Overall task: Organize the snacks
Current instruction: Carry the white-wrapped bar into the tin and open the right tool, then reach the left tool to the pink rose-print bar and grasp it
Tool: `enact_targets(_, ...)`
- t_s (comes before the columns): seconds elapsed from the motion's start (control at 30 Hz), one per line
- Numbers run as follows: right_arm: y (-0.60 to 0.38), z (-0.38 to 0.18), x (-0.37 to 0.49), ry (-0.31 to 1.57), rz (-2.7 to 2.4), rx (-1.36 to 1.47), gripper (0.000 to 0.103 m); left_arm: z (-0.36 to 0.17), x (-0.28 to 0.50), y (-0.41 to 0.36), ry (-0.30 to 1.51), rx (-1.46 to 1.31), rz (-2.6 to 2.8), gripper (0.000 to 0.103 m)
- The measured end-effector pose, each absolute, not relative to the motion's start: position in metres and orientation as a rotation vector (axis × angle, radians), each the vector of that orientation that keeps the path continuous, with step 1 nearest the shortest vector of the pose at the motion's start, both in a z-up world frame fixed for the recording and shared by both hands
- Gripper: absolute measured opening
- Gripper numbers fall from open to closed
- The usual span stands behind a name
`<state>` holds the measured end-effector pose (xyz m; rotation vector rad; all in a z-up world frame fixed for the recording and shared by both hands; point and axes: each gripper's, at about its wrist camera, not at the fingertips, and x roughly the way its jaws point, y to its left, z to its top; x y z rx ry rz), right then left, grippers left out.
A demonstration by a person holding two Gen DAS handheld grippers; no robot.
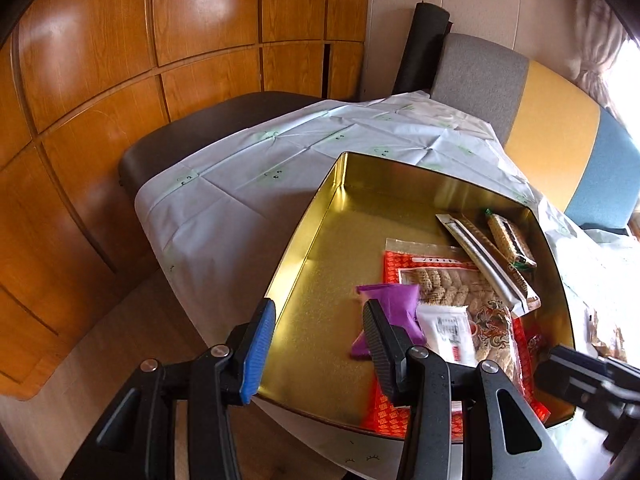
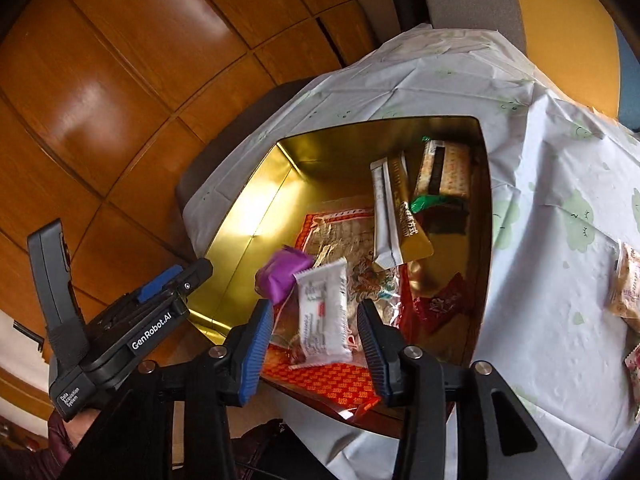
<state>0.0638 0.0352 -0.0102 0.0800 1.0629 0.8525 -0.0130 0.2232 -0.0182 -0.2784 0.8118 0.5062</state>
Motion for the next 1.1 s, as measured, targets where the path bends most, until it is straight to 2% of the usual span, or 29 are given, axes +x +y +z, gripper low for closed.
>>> enact_targets(0.2, 0.029, -0.018, 0.046, 1.036, 0.808, -0.037, 0.044, -0.02, -0.009, 0.212, 0.815, -0.259, 0.473, 0.046)
enact_targets(0.73, -0.025, -0.007, 0.04, 0.929, 0.689, -0.07, 0.044, -0.007, -0.008, 0.169, 0.797, -0.154, 0.381, 0.046)
enact_targets(1.1, -0.099, 0.0, 0.054, 0.907, 0.536, -0.077, 0.044, -0.003, -0.002, 0.145, 0.802, -0.105, 0.324, 0.046)
